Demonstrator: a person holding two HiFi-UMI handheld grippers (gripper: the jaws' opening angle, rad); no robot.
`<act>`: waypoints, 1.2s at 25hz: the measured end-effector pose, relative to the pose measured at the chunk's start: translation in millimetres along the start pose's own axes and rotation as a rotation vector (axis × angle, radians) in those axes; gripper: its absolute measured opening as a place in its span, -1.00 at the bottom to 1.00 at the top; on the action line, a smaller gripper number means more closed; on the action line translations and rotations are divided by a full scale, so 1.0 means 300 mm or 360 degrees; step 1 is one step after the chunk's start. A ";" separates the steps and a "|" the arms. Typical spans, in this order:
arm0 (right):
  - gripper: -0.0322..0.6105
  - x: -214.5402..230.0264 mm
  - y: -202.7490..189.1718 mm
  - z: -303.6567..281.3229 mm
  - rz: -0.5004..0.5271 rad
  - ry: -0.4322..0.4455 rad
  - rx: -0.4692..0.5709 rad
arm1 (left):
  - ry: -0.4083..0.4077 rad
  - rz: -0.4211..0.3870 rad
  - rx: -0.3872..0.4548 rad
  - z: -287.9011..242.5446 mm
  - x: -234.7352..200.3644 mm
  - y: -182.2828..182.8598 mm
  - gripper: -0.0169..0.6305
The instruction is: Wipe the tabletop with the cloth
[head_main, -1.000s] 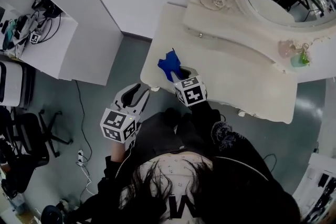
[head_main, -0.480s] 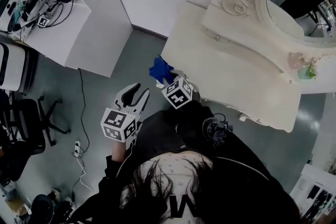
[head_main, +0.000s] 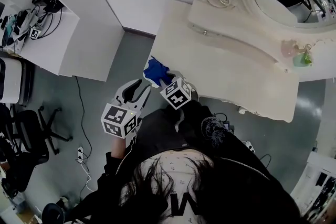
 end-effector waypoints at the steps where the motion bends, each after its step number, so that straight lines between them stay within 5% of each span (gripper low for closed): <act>1: -0.63 0.008 -0.013 0.015 -0.0008 -0.0001 0.0000 | -0.0007 -0.0005 -0.0006 -0.013 0.013 0.003 -0.51; 30: -0.63 0.529 -0.736 0.814 -0.0540 -0.0422 0.0133 | -0.0488 -0.0246 -0.0180 -0.534 0.965 -0.043 -0.51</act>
Point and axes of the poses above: the fingertips, and each gripper's own axes: z backward along the fingers, x to its right, y out of its top, the point moved 1 cm from there along z, backward along the fingers, and after that the axes turned 3 degrees about x, right-handed, at the moved point
